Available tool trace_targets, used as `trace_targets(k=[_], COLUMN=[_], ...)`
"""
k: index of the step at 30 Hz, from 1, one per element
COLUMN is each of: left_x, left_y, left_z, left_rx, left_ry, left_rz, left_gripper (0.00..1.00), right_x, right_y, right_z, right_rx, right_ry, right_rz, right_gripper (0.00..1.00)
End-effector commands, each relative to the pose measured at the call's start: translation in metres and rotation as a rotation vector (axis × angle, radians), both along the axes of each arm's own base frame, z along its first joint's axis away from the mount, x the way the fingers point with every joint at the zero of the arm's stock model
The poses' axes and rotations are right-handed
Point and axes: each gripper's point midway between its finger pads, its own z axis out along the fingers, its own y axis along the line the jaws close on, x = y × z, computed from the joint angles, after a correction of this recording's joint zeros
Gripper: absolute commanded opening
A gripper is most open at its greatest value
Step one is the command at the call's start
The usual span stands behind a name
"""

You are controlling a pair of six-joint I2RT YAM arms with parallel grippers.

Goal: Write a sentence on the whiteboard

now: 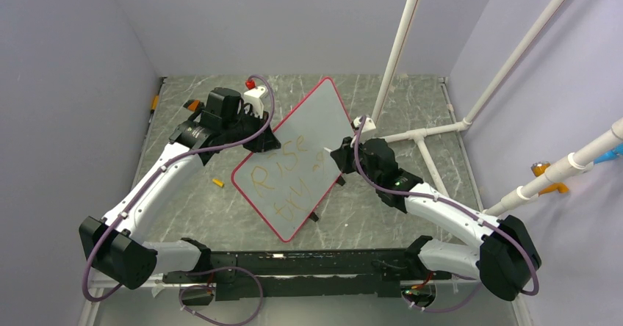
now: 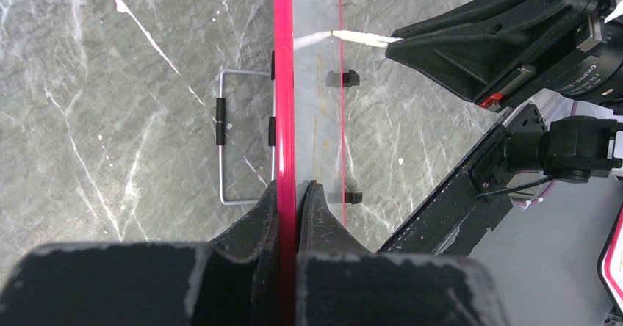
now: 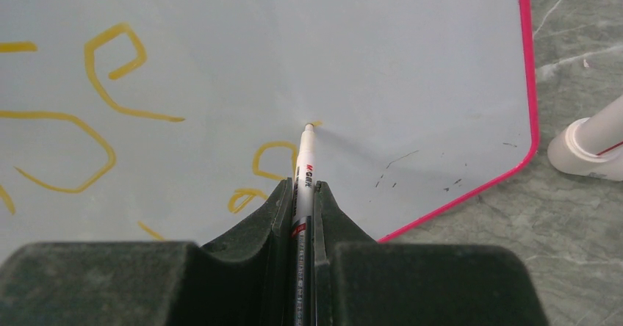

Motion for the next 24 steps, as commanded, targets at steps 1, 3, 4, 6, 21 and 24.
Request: trace_targets(k=[1,3,4,6,21,24], left_x=[0.014,0.014,0.014,0.014,0.013,0.013], left_y=[0.052,0.052,0.051,0.051,0.050,0.049], left_z=[-0.058,-0.058,-0.058,-0.058,-0.058,-0.058], left_rx=[0.362,0.362,0.362,0.361,0.353,0.352], left_ry=[-0.054,-0.054,-0.053,-0.053,-0.052,-0.053], left_rz=[0.001,0.001,0.000,-0.003,-0.007,-0.009], left_gripper=[0.00,0.00,0.00,0.00,0.00,0.00], right_x=[-0.006,-0.010,-0.012,-0.015,0.009,0.014], right_y=[0.006,0.003,0.002,-0.001,-0.007,-0.003], right_z=[0.005,-0.002,-0.006,-0.011,0.007,0.014], right_rx=[0.036,0.028,0.024,0.017,-0.033,-0.029], right_ry=[-0.020,-0.005,0.002,0.011,-0.027,-0.038], right_rz=[0.045,0.043,0.046,0.043,-0.046,-0.044], right_gripper=[0.00,0.00,0.00,0.00,0.00,0.00])
